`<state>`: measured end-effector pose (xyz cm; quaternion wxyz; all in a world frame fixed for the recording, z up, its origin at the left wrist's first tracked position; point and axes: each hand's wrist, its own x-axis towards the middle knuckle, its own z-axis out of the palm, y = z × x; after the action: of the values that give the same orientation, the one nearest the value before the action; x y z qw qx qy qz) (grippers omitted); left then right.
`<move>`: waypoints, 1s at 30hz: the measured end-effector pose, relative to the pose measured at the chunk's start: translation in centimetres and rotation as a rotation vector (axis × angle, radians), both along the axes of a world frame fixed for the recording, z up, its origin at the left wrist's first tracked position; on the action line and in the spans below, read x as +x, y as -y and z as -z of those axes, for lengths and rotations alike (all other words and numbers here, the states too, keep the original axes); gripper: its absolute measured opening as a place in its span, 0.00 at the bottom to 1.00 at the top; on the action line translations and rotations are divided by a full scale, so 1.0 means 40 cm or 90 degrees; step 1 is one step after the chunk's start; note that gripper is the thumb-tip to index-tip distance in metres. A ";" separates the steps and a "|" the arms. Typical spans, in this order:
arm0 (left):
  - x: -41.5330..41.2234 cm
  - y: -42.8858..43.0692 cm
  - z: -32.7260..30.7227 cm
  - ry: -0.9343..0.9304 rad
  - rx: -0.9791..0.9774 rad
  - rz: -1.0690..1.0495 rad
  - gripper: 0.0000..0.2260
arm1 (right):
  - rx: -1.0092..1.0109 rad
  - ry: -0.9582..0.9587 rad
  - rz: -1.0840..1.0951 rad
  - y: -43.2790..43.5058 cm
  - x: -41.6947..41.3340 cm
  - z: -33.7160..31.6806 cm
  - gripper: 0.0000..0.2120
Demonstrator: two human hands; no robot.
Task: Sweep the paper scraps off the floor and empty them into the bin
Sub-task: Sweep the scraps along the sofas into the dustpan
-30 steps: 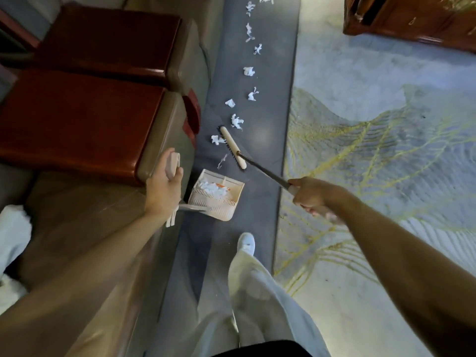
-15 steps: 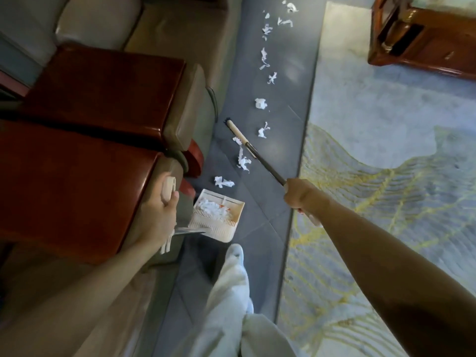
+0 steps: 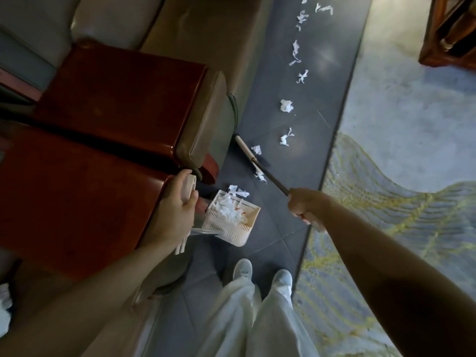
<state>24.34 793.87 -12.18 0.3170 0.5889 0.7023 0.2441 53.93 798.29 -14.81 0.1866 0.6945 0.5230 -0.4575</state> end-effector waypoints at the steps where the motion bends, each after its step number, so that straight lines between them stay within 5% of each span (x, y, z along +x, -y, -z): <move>1: -0.001 -0.003 0.002 0.001 -0.001 -0.004 0.17 | -0.011 -0.005 -0.018 0.012 0.005 -0.012 0.12; 6: 0.032 -0.028 -0.004 -0.006 -0.023 0.007 0.18 | -0.139 -0.060 -0.065 0.084 0.066 -0.076 0.18; 11: 0.088 -0.067 -0.012 0.009 -0.015 0.046 0.17 | -0.242 -0.167 0.147 0.195 0.187 -0.112 0.32; 21: 0.158 -0.145 -0.044 0.055 -0.012 0.056 0.18 | -0.152 -0.194 0.240 0.234 0.329 -0.242 0.31; 30: 0.331 -0.383 -0.029 0.093 0.026 0.046 0.18 | -0.057 -0.233 0.417 0.016 0.548 -0.257 0.35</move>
<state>37.60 809.18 -11.00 0.3639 0.6007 0.6507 0.2888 75.85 797.67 -4.52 -0.0360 0.7228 0.2775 -0.6319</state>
